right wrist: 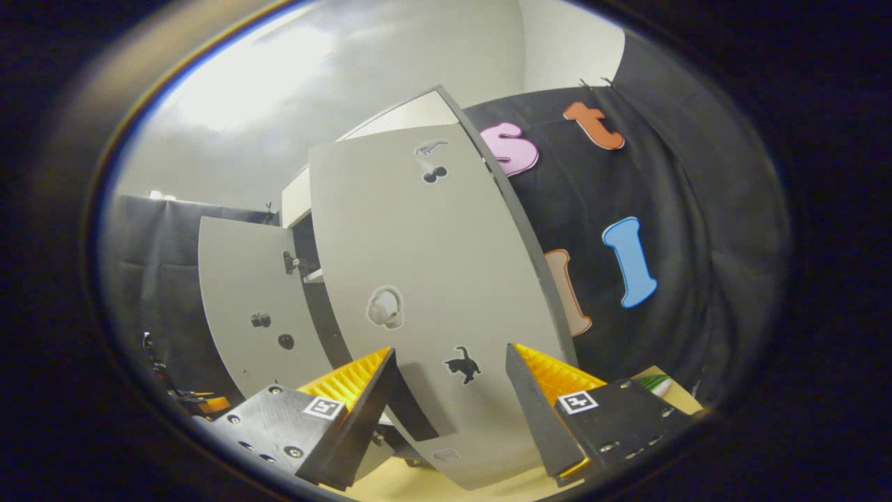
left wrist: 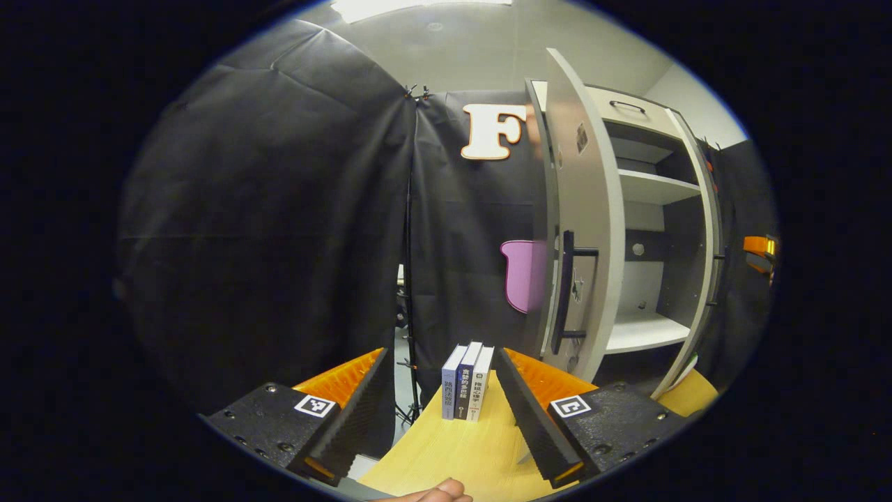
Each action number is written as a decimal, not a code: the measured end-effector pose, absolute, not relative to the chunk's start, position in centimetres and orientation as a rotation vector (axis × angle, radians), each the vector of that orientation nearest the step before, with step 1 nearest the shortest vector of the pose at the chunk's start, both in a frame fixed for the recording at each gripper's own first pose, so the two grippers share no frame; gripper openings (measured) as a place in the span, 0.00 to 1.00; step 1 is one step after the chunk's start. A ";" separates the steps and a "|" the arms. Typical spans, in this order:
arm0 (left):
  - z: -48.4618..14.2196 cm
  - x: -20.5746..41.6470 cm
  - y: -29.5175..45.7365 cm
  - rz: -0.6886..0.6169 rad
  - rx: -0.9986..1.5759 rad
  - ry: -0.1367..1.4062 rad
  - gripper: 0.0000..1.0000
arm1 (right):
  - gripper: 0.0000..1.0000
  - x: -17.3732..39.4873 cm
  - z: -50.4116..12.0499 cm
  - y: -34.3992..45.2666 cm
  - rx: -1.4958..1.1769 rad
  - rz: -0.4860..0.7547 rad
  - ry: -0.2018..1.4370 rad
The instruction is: Grasp the bottle in the cabinet with the left hand and place it on the coaster, then close the right door with the right hand and the left door with the left hand.
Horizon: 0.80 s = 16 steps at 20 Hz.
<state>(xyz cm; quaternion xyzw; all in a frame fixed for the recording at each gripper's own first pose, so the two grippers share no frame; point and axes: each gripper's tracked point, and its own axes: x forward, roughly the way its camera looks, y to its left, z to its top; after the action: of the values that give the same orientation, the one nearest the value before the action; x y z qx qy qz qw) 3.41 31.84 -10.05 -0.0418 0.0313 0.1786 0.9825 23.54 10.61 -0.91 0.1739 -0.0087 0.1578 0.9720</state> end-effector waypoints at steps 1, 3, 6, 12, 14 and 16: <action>-9.9 4.1 32.0 0.357 -0.094 0.067 0.93 | 0.91 23.5 -0.7 9.9 0.331 0.305 -0.032; -9.7 5.4 32.4 0.350 -0.109 0.068 0.93 | 0.95 22.9 -0.5 8.8 0.291 0.288 -0.052; -9.3 7.6 32.5 0.335 -0.113 0.069 0.93 | 0.96 21.4 -0.9 7.0 0.246 0.262 -0.048; -9.4 12.3 28.9 0.262 0.037 0.113 0.97 | 0.91 17.4 -3.3 3.7 0.066 0.193 -0.032; -8.9 12.4 28.8 0.298 0.079 0.096 0.87 | 0.91 15.7 -4.3 3.7 0.010 0.204 -0.034; -8.7 12.4 28.0 0.271 0.088 0.096 0.87 | 0.96 13.8 -5.6 3.9 -0.006 0.235 -0.016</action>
<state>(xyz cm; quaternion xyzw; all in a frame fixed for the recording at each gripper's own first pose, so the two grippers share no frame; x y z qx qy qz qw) 12.43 27.98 -8.71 0.0439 0.0477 0.1352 0.9887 13.82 3.91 -5.63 -0.0031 -0.0078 0.1170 0.9931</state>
